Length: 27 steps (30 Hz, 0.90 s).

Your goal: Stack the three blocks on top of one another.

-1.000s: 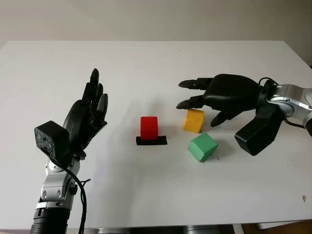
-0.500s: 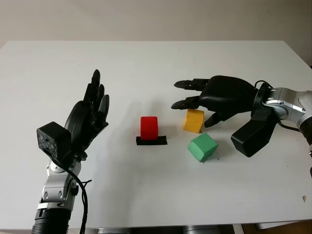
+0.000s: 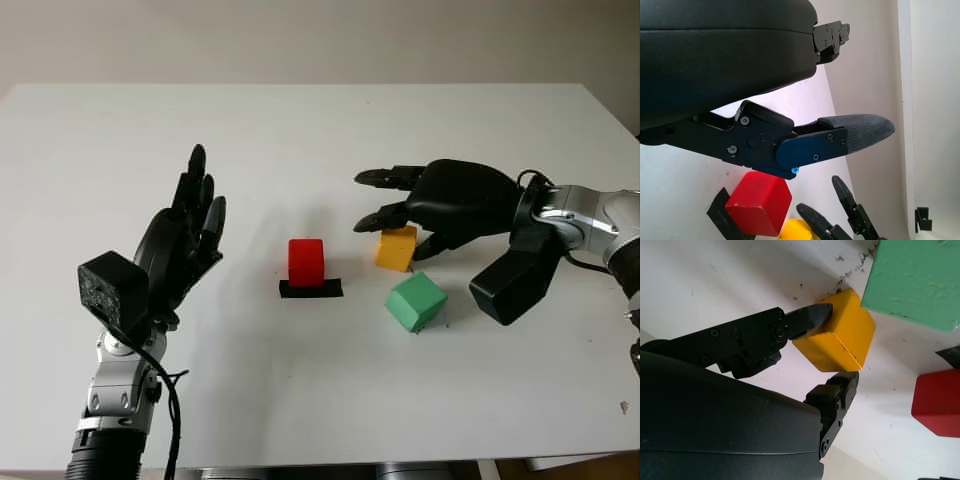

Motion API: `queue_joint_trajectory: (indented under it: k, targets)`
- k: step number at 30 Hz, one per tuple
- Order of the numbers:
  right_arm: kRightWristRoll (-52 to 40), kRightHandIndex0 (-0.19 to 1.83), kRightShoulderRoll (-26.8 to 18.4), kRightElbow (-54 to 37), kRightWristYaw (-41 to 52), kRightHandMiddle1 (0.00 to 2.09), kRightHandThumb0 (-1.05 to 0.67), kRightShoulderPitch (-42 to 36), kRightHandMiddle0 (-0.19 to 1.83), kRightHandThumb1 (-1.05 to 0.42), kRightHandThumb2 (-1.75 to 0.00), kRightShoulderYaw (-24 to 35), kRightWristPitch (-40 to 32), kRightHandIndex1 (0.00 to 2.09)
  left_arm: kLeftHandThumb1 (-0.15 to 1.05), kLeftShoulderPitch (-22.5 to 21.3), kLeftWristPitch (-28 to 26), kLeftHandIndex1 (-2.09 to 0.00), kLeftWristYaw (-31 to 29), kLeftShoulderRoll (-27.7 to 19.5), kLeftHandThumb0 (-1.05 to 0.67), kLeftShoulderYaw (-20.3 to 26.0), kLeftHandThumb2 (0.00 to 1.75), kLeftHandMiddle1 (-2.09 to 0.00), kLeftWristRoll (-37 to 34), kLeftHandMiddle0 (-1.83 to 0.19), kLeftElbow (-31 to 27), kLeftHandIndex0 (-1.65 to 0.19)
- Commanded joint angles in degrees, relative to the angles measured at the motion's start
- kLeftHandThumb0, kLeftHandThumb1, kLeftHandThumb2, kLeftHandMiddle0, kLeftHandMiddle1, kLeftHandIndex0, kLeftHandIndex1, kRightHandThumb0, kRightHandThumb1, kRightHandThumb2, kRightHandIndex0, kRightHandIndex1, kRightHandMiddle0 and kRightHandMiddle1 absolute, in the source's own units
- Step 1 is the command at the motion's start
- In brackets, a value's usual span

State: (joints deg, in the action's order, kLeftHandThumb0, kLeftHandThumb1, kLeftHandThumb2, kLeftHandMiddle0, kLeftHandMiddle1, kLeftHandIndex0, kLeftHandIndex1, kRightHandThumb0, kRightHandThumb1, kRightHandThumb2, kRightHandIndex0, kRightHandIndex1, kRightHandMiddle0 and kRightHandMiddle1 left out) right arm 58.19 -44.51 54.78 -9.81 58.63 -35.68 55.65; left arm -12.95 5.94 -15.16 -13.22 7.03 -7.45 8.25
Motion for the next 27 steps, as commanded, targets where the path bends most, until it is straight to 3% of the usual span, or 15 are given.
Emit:
queue_joint_trajectory:
  k: [1,3,5,8,13,21,27]
  targets:
    - [0.6,0.17,-0.3,0.1,-1.0,0.22,-0.22,0.0,0.68,-0.98,-0.06,-0.3,-0.6,0.08,1.05,0.7,0.3,0.00,-0.1,-0.1,-0.73,0.2,0.61,-0.05,-0.2,0.19,-1.4,0.19]
    - [1.0,0.20,-0.4,0.1,-2.2,0.37,-0.20,0.0,0.72,-0.99,-0.06,-0.4,-0.9,0.07,1.05,0.8,0.4,0.00,0.0,-0.1,-0.73,0.1,0.61,-0.05,-0.2,0.19,-1.5,0.19]
    - [1.0,0.23,-0.5,0.3,-2.8,0.94,-0.20,0.0,0.56,-0.98,-0.05,-0.5,-0.9,0.06,1.05,0.8,0.7,0.00,-0.1,-0.3,-0.73,0.1,0.61,-0.05,0.1,0.19,-1.5,0.19]
    - [0.3,0.24,-0.6,0.3,-1.6,1.21,-0.21,0.3,0.48,-0.98,-0.05,-0.2,-1.1,0.06,1.05,0.8,0.9,0.00,-0.3,-0.4,-0.73,0.0,0.61,-0.05,0.1,0.19,-1.3,0.19]
    - [-2.1,0.25,-0.7,0.8,0.9,1.27,-0.26,0.7,0.44,-0.96,-0.05,1.1,-1.2,0.06,1.05,0.8,0.5,-0.01,0.0,-0.2,-0.73,0.0,0.60,-0.05,0.2,0.18,-1.5,0.19]
    - [-9.2,0.31,0.0,1.0,6.0,1.11,-0.30,2.1,0.55,-0.91,-0.05,5.1,-3.0,0.07,1.05,0.3,0.3,-0.02,0.1,-0.1,-0.76,-0.3,0.58,-0.05,0.5,0.18,-0.8,0.19]
    - [-12.2,0.31,0.6,-0.4,8.2,1.11,-0.34,3.8,0.55,-0.91,-0.05,7.8,-5.0,0.07,1.05,-0.2,0.7,-0.01,-0.2,-0.2,-0.77,-0.8,0.57,-0.04,0.6,0.19,-0.2,0.19]
